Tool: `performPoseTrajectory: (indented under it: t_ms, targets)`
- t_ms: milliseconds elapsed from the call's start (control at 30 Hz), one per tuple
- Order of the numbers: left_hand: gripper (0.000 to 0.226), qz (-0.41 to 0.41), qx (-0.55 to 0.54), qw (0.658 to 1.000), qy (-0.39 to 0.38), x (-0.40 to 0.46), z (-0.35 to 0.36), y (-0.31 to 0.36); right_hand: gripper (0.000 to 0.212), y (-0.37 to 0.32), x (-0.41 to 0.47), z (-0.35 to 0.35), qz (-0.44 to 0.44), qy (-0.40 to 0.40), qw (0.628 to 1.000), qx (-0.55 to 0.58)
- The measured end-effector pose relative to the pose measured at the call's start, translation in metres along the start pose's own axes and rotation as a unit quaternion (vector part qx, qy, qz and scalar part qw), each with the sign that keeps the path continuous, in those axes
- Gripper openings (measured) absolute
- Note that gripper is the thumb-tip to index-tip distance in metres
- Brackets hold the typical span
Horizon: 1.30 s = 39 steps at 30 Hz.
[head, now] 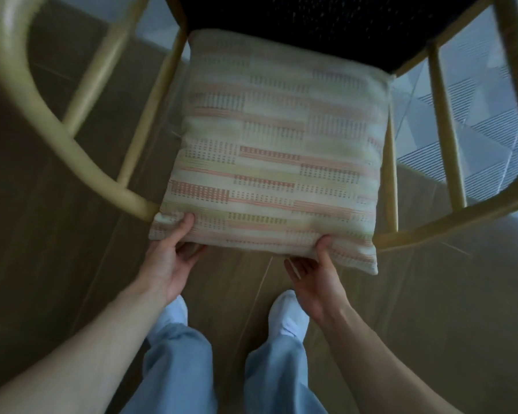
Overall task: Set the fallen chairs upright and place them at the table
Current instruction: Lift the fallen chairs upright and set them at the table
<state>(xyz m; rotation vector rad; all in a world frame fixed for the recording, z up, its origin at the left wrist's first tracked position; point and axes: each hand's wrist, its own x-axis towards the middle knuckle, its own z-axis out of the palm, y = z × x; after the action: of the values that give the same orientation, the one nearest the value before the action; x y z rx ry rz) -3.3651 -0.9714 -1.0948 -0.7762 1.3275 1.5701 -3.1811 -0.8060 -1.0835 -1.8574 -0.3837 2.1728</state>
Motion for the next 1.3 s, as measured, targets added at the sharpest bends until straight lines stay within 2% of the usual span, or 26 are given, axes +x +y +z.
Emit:
performPoseTrajectory:
  t_ms: [167,300,400,633,767,933,1100,1233,1300]
  targets:
    - [0.063,-0.008,0.031,0.999,0.031,-0.088,0.01,0.056,0.071,-0.016,-0.1,0.027,-0.005,0.072,0.997,-0.028]
    - [0.077,0.006,0.05,0.997,0.06,-0.152,0.028,0.115,0.082,-0.037,-0.177,0.062,-0.001,0.13,0.99,-0.059]
    - [0.079,0.017,0.074,0.994,0.073,-0.194,0.042,0.159,0.078,-0.057,-0.224,0.091,-0.003,0.164,0.982,-0.09]
    - [0.055,0.039,0.142,0.985,0.085,-0.271,0.072,0.256,0.079,-0.098,-0.32,0.162,-0.003,0.217,0.972,-0.086]
    - [0.044,0.056,0.174,0.98,0.077,-0.298,0.089,0.321,0.071,-0.121,-0.358,0.206,0.014,0.19,0.978,-0.082]
    - [0.041,0.062,0.206,0.976,0.034,-0.304,0.126,0.354,0.062,-0.162,-0.357,0.227,-0.006,0.194,0.973,-0.122]
    - [0.043,0.09,0.208,0.973,0.044,-0.303,0.178,0.376,0.061,-0.211,-0.358,0.251,-0.051,0.211,0.97,-0.109]
    - [0.036,0.054,0.2,0.978,0.007,-0.299,0.22,0.395,0.071,-0.24,-0.35,0.274,-0.106,0.237,0.964,-0.061]
    - [0.04,0.024,0.175,0.984,-0.018,-0.295,0.239,0.406,0.074,-0.255,-0.344,0.287,-0.14,0.246,0.958,-0.048]
